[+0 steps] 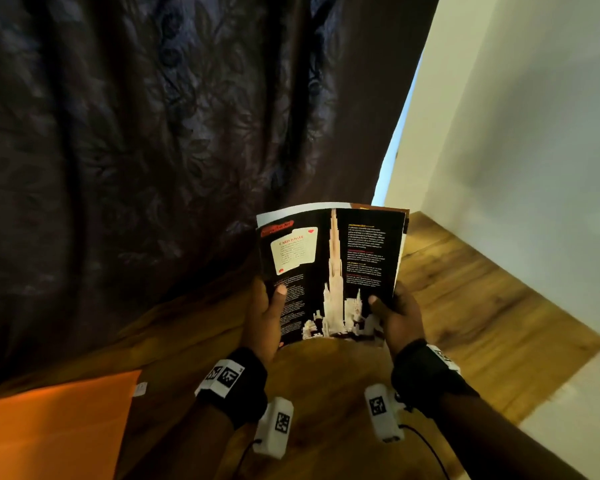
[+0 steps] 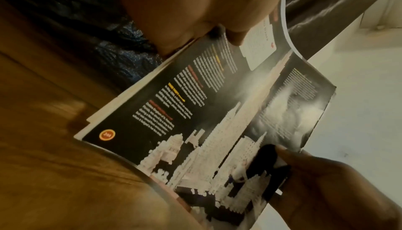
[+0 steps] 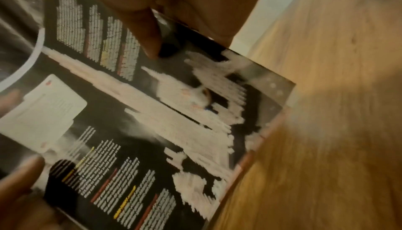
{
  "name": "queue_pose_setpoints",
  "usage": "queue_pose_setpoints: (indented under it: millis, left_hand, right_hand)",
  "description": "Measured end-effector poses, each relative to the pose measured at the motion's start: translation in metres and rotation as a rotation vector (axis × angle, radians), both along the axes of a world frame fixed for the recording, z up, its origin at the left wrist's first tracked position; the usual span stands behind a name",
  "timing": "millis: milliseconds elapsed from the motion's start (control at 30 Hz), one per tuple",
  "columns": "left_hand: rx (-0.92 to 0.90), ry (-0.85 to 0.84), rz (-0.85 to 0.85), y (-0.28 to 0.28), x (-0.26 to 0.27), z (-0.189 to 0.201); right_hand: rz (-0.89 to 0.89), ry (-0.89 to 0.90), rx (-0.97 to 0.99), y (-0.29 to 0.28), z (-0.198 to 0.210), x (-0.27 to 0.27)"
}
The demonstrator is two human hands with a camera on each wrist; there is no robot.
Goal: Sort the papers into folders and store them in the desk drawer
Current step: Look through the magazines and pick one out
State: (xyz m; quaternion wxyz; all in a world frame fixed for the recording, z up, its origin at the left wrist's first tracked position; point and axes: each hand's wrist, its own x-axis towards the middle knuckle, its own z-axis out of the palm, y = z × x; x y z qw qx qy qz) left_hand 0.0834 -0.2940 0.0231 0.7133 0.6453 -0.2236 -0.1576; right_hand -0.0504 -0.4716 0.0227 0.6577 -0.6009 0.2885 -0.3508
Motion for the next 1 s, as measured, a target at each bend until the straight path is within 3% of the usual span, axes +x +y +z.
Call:
queue_pose_setpoints:
  millis: [167, 433, 633, 900, 1000]
  left_hand:
    - [0.012, -0.005, -0.028, -0.008, -0.007, -0.001]
    - [-0.022, 0.031, -0.007, -0.013, -0.009, 0.003]
    - [0.085, 0.076, -0.024, -0.013, -0.012, -0.021]
    - [0.148, 0.106, -0.037, -0.024, -0.01, -0.045]
    - [0.226, 0.026, 0.063, -0.025, -0.021, -0.067]
  right_hand:
    - [-0.02, -0.104, 0.04, -0.002, -0.001, -0.001]
    - [-0.088, -0.108, -0.083, -0.007, -0.004, 0.002]
    - [-0.108, -0.033, -0.048, -0.001, -0.033, -0.005]
    - [-0.125, 0.014, -0.074, -0.008, -0.042, -0.015]
    - [-0.106, 0.113, -0.078, -0.012, -0.071, -0.023]
